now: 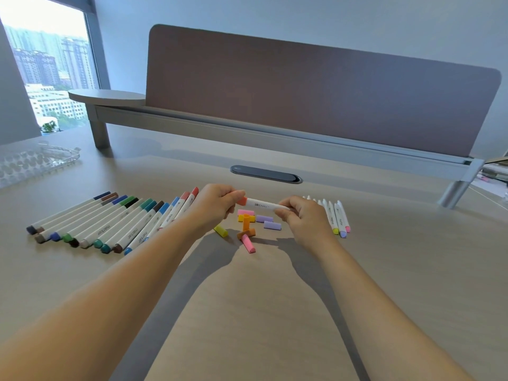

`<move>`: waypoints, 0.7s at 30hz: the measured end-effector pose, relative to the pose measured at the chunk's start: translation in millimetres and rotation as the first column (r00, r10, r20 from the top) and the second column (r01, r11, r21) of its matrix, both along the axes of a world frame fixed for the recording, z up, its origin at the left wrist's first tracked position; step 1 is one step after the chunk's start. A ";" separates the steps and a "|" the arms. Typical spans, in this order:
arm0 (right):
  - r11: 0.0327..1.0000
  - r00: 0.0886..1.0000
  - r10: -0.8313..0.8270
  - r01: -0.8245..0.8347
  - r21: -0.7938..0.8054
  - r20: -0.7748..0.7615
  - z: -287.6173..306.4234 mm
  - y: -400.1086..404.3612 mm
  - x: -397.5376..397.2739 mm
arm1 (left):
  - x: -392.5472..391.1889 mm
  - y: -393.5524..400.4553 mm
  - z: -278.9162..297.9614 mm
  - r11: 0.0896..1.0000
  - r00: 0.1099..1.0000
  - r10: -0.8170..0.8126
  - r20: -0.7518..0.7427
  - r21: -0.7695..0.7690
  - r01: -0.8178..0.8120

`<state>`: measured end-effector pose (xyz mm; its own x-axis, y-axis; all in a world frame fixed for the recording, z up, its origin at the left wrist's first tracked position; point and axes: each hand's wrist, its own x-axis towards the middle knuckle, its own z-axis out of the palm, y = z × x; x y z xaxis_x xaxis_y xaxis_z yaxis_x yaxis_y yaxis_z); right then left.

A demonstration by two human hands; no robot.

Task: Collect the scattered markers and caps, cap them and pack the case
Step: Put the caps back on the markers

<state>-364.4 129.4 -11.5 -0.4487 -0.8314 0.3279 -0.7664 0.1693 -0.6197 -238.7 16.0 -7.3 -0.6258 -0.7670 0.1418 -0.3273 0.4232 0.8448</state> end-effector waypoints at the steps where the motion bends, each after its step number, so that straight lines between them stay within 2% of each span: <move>1: 1.000 1.000 -0.003 0.003 0.001 -0.001 0.4 0.2 -0.8 | -1.0 0.4 1.2 1.000 1.000 -0.001 -0.001 0.008 0.001; 5: 1.000 1.000 0.008 -0.008 0.006 -0.010 4.9 1.6 -3.5 | -3.5 4.2 0.5 0.998 0.998 -0.008 -0.063 0.061 0.012; 9: 1.000 1.000 0.010 -0.010 0.017 0.020 1.3 -0.1 -4.7 | -12.7 10.2 1.1 0.963 0.963 0.017 -0.268 0.262 0.056; 12: 0.999 0.997 0.016 -0.019 0.037 0.076 -3.1 1.6 -5.6 | -20.6 12.1 4.9 0.892 0.908 0.112 -0.404 0.444 0.087; 14: 0.999 0.987 -0.049 0.047 0.014 0.150 -6.3 3.7 -11.4 | -22.1 7.7 8.1 0.844 0.858 0.187 -0.479 0.525 0.110; 16: 0.986 0.962 -0.154 0.166 -0.035 0.227 -9.5 4.2 -23.4 | -22.2 -1.3 8.2 0.874 0.867 0.221 -0.447 0.486 0.028; 18: 0.959 0.937 -0.276 0.282 0.001 0.213 -10.2 2.6 -35.7 | -21.4 -13.7 3.5 0.945 0.924 0.218 -0.312 0.304 -0.121; 21: 0.927 0.918 -0.374 0.366 0.085 0.129 -10.6 -5.4 -47.8 | -20.0 -32.7 -7.2 0.984 0.978 0.174 -0.111 0.039 -0.171</move>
<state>-412.2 124.0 -22.1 -0.7659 -0.6125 0.1956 -0.5479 0.4625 -0.6970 -258.8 -16.7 -14.5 -0.4645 -0.8670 0.1804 -0.2942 0.3432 0.8920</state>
